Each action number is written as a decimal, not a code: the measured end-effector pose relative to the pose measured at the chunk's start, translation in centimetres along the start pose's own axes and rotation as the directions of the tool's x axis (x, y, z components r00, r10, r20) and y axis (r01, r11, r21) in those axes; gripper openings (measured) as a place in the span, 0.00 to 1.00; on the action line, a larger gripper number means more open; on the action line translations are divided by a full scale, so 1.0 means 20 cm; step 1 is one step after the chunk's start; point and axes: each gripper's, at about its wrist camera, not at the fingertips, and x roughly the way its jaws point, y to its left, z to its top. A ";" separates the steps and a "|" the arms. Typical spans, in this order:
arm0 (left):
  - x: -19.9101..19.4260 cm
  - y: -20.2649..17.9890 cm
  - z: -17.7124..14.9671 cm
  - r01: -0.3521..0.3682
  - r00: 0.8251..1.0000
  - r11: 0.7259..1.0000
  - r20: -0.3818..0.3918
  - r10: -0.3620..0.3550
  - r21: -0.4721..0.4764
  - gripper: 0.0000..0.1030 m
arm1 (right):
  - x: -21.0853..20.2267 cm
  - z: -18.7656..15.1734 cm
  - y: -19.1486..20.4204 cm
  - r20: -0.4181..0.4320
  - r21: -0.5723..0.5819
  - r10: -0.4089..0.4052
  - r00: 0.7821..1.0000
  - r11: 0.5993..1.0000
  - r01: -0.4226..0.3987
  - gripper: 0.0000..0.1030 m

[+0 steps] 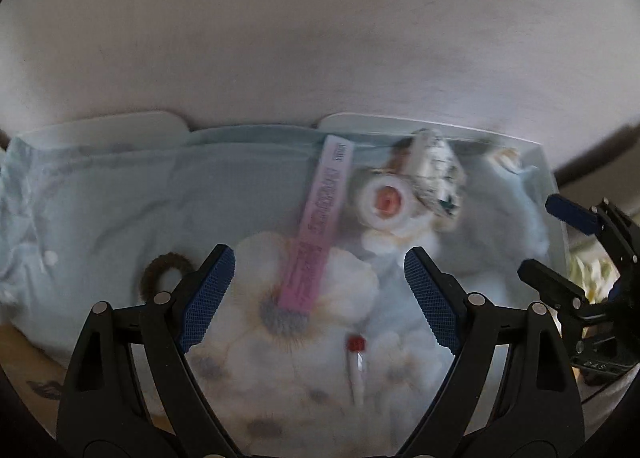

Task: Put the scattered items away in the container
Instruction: 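Grasp the long pink box with the left tool while the right tool grasps the white printed tissue pack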

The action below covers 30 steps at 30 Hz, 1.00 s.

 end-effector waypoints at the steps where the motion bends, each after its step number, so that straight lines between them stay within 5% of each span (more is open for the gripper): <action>1: 0.03 0.01 0.00 -0.014 1.000 1.000 0.000 0.014 -0.007 0.84 | 0.06 0.01 -0.01 -0.009 -0.033 0.006 1.000 0.999 -0.006 0.62; 20: 0.17 0.03 -0.08 -0.046 0.999 0.999 0.029 0.046 0.007 0.83 | 0.53 0.12 0.01 -0.087 -0.220 0.073 0.993 0.971 -0.091 0.62; 30: 0.19 0.03 -0.10 -0.065 0.998 0.996 0.016 0.064 0.061 0.46 | 0.60 0.15 0.00 -0.102 -0.221 0.143 0.984 0.962 -0.163 0.62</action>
